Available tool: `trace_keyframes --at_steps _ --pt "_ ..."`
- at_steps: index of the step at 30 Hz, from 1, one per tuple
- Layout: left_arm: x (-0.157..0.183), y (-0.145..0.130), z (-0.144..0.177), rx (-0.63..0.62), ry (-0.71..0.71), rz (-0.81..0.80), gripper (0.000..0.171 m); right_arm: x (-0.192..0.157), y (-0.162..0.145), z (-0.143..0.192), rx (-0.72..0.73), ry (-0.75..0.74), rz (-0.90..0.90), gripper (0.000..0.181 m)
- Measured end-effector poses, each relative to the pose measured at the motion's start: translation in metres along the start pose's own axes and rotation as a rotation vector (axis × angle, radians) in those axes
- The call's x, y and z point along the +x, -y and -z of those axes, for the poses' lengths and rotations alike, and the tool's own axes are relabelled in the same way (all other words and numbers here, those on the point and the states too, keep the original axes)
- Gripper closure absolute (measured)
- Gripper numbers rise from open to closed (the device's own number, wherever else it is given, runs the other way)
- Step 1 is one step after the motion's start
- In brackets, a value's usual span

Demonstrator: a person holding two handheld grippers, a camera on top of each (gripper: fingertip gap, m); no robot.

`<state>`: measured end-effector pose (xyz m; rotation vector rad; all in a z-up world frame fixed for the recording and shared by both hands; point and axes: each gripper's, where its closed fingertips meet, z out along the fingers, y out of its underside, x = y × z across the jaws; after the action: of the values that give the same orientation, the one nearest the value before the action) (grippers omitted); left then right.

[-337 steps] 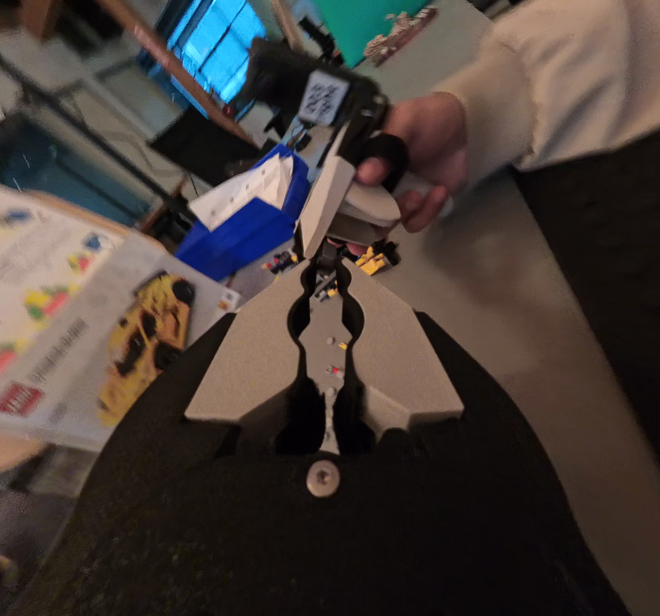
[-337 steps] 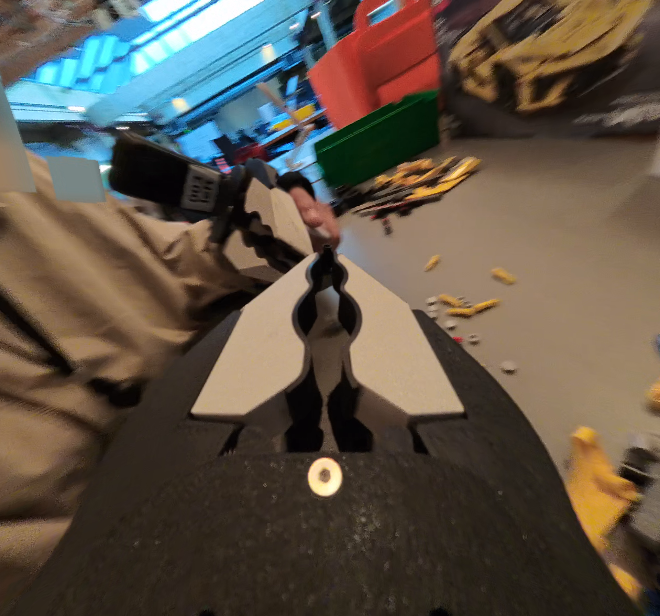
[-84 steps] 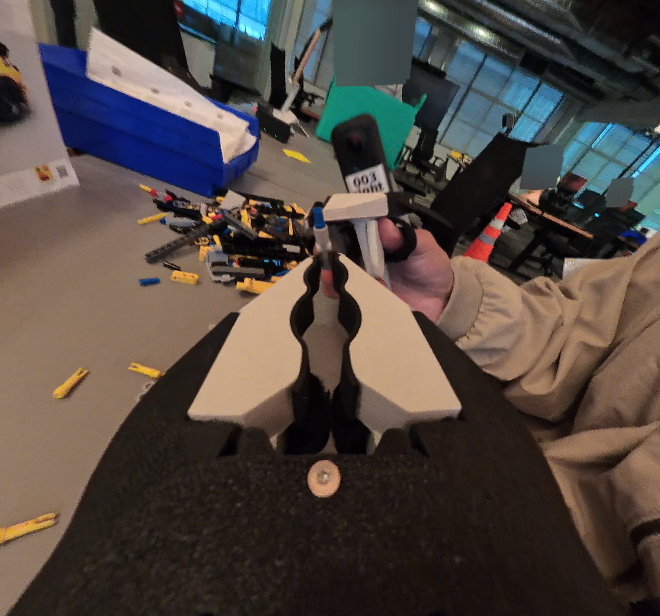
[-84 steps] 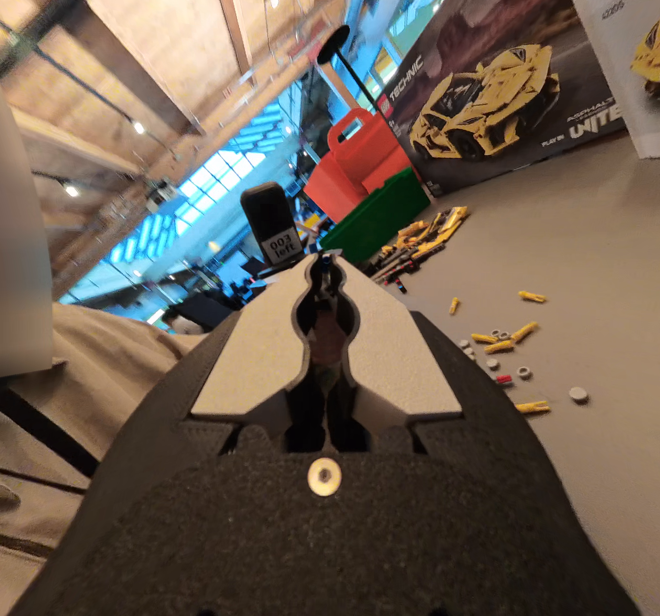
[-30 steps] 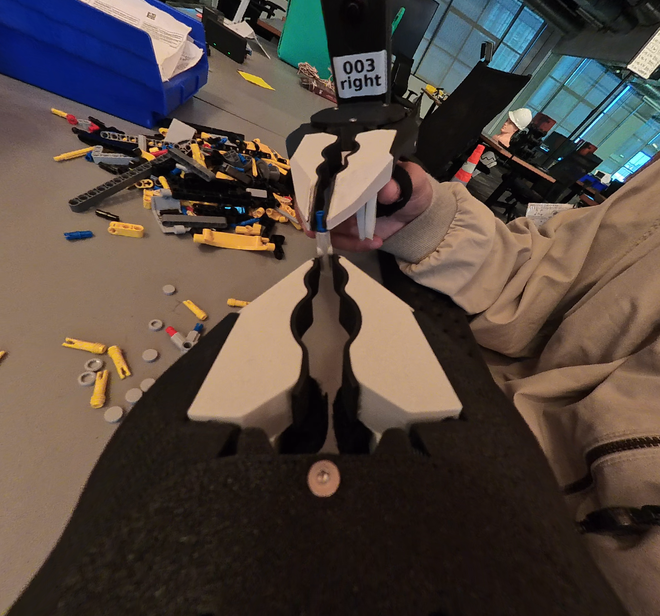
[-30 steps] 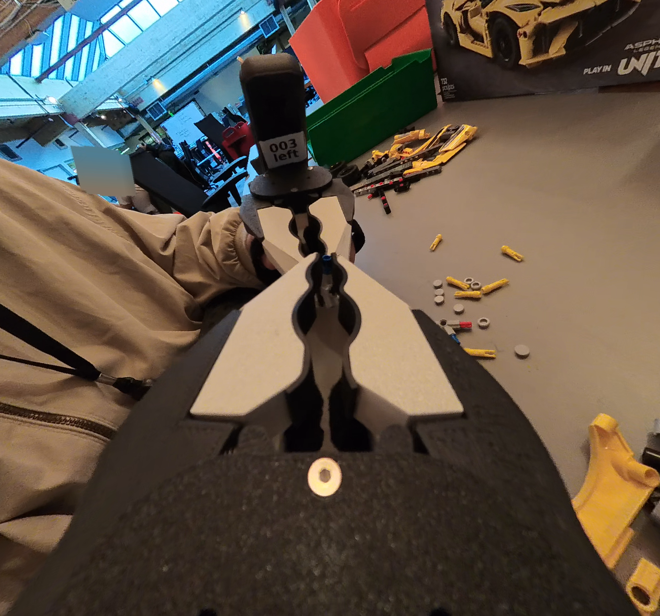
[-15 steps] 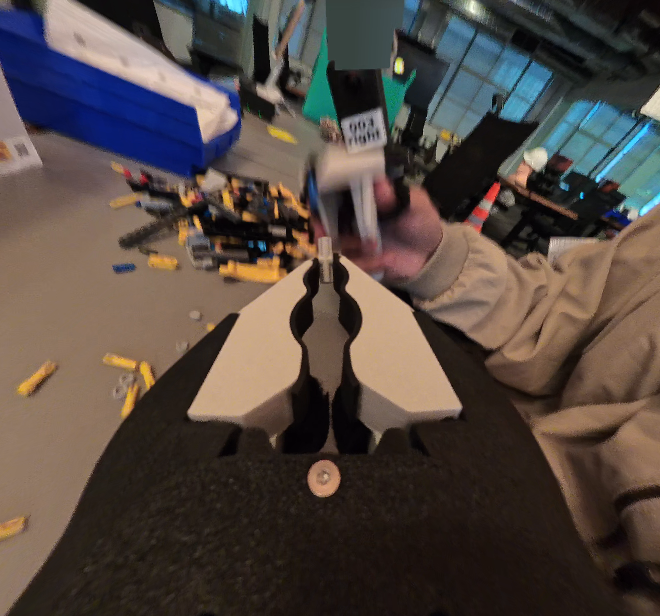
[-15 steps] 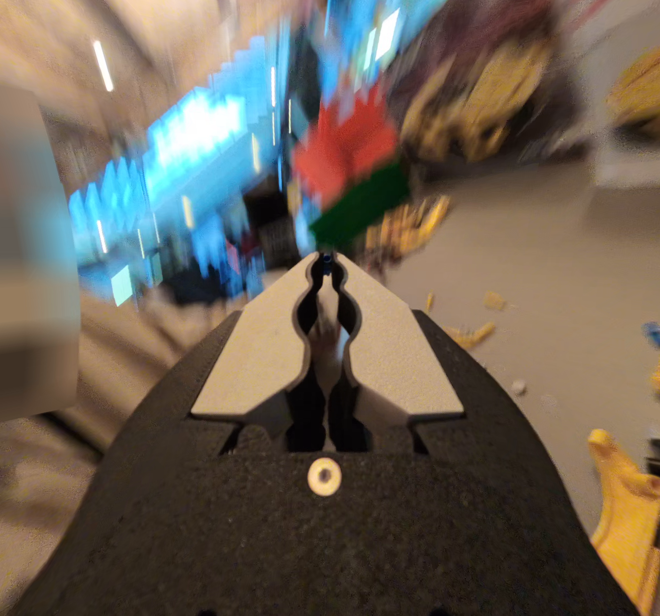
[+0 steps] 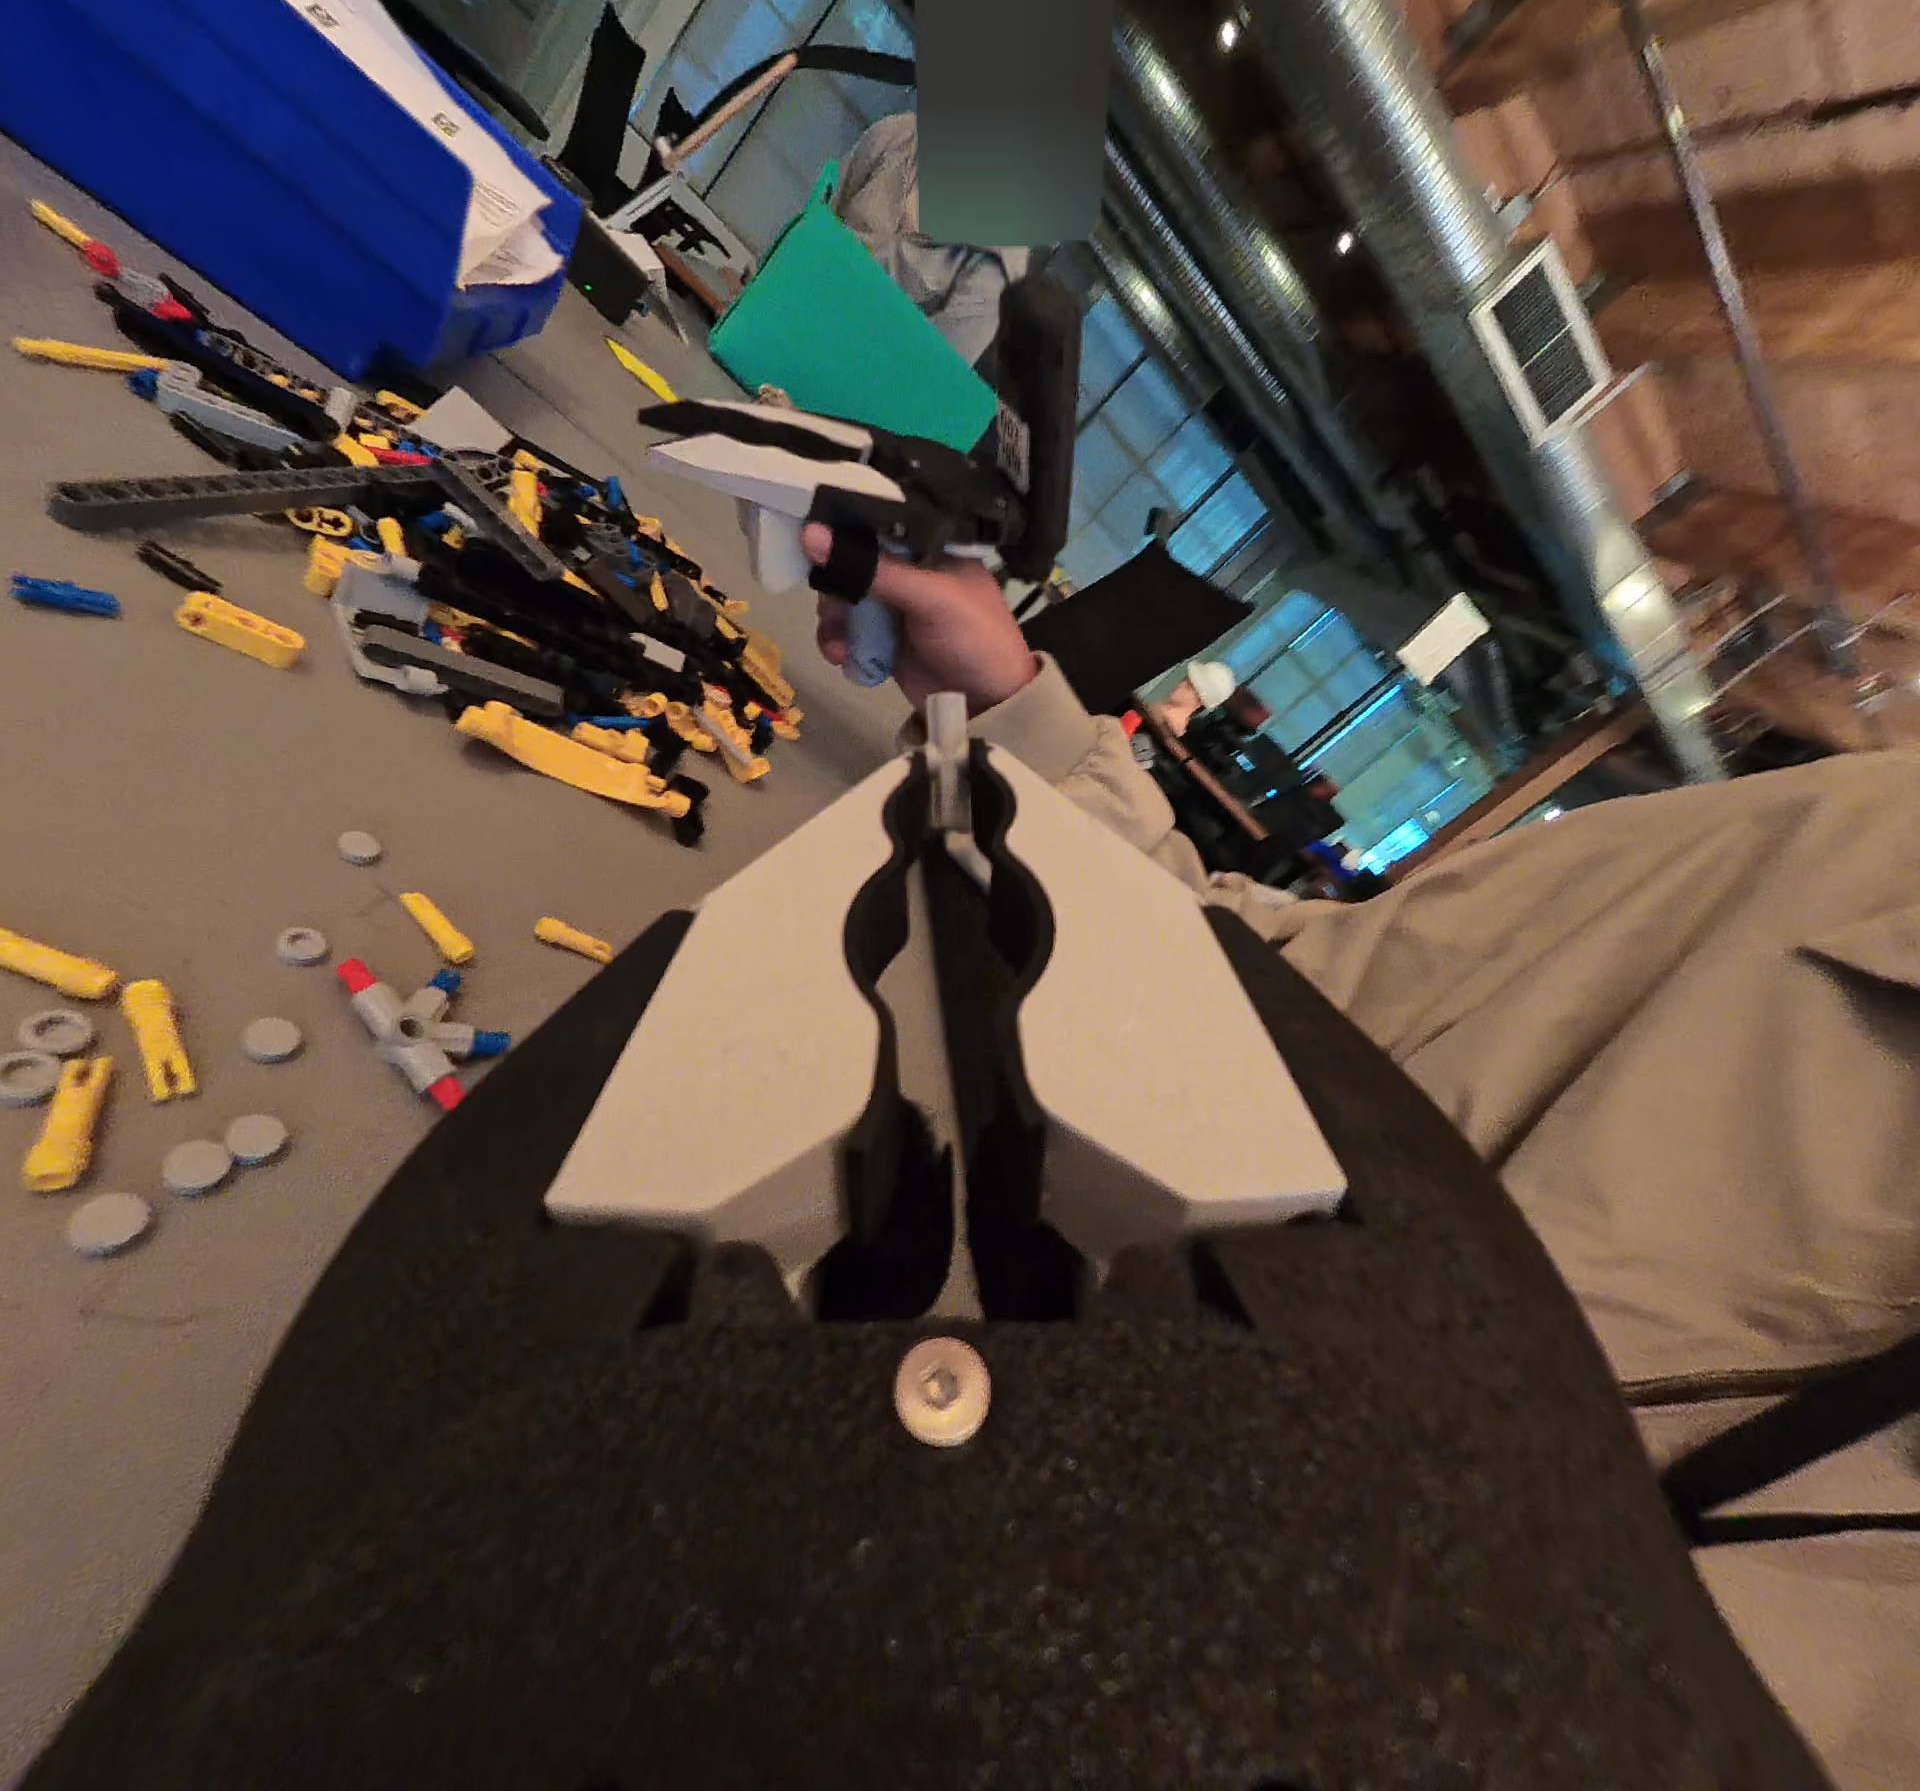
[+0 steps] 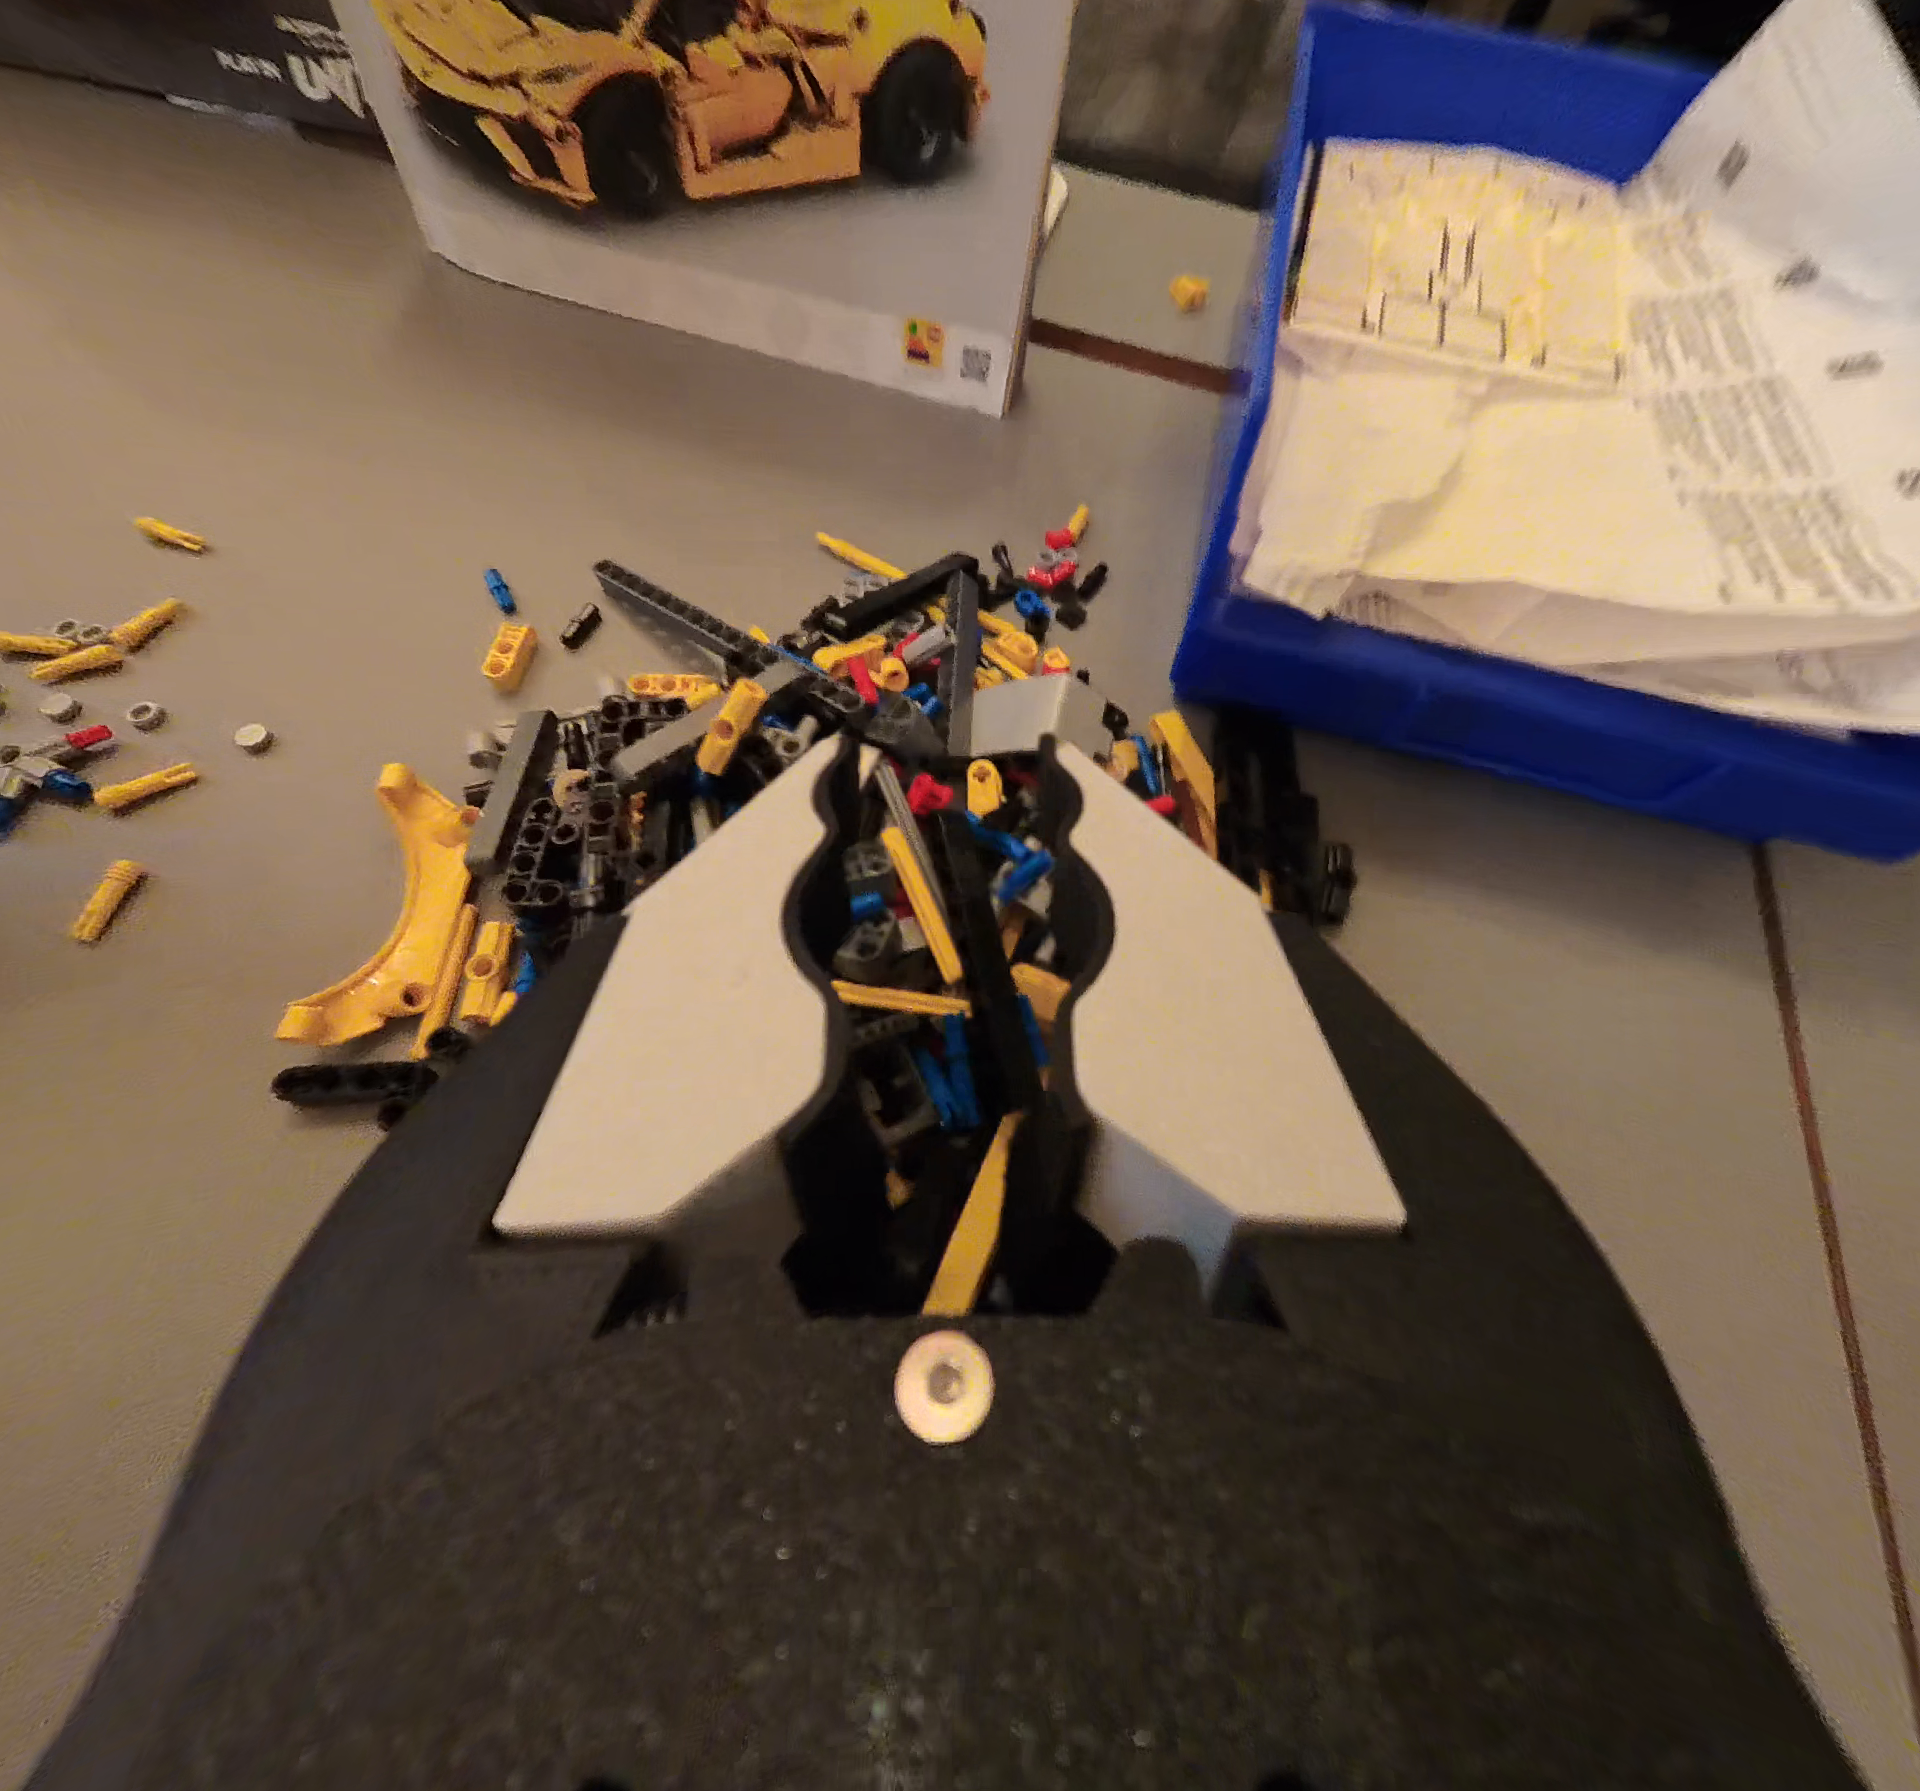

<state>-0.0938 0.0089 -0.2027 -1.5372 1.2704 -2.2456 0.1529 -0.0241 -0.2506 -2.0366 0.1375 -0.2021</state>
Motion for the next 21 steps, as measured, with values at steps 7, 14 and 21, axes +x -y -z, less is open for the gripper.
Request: trace_keyframes --at_steps 7,14,21 --pt "-0.004 0.016 0.013 0.091 -0.063 0.147 0.164 -0.138 0.05 0.015 0.177 0.424 0.205 0.124" --pt "-0.006 0.013 0.012 0.084 -0.054 0.166 0.165 -0.261 0.064 0.015 0.303 0.542 0.421 0.119" --pt "-0.005 0.007 0.006 0.031 -0.07 0.191 0.156 -0.252 0.069 0.021 0.388 0.41 0.576 0.157"
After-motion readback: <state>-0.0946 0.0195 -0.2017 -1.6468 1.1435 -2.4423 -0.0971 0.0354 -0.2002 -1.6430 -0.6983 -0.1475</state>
